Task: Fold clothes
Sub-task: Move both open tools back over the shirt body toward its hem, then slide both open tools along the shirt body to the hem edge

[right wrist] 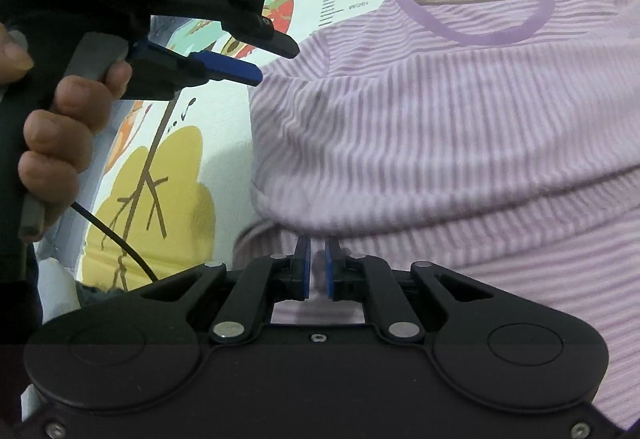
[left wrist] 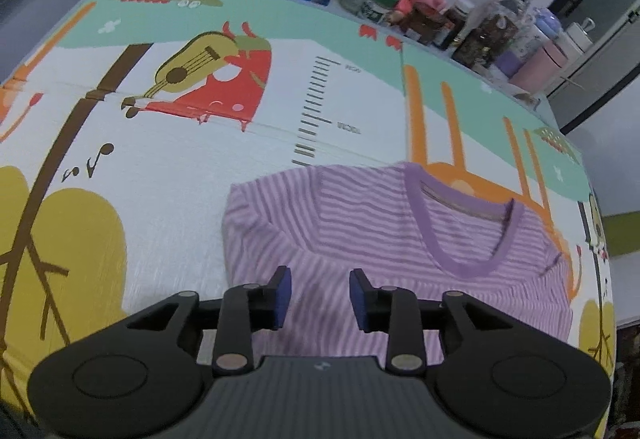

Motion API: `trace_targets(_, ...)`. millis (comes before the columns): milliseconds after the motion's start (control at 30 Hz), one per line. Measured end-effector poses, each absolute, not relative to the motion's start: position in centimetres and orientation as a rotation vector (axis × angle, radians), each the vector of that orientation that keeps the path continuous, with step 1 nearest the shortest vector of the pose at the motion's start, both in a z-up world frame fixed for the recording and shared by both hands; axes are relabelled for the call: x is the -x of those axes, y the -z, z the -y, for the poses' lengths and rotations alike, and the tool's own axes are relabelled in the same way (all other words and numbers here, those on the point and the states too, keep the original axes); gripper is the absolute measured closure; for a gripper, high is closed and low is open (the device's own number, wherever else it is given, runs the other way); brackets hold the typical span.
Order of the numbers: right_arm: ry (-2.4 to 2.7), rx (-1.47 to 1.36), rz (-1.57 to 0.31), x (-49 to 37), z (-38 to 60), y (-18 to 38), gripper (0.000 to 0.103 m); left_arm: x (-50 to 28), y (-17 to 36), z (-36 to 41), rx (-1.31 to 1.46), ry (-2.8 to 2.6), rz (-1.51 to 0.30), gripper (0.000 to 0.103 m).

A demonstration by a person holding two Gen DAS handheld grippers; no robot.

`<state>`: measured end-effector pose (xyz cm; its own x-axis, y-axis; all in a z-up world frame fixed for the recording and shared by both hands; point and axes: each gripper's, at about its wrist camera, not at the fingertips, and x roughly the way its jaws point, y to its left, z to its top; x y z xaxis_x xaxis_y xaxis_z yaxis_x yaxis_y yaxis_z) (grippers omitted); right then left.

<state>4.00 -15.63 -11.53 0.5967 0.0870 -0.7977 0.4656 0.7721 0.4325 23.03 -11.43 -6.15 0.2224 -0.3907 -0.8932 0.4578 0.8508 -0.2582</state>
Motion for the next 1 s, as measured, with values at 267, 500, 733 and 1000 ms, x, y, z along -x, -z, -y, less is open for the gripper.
trace_targets(267,0.299,-0.604,-0.884,1.1,15.3,9.1,0.094,-17.4,5.7,11.2,-0.117,0.614,-1.191,0.056)
trace_targets(500,0.389,-0.532,-0.869,5.4,16.2,7.6,0.090,-11.7,7.0,10.6,-0.170,0.642,-1.205,0.051)
trace_targets(733,0.484,-0.504,-0.876,9.8,17.6,7.6,0.085,-6.6,8.0,10.0,-0.245,0.670,-1.203,0.049)
trace_targets(1000,0.566,-0.457,-0.891,14.2,18.6,7.7,0.079,-2.6,9.2,8.9,-0.299,0.663,-1.213,0.045)
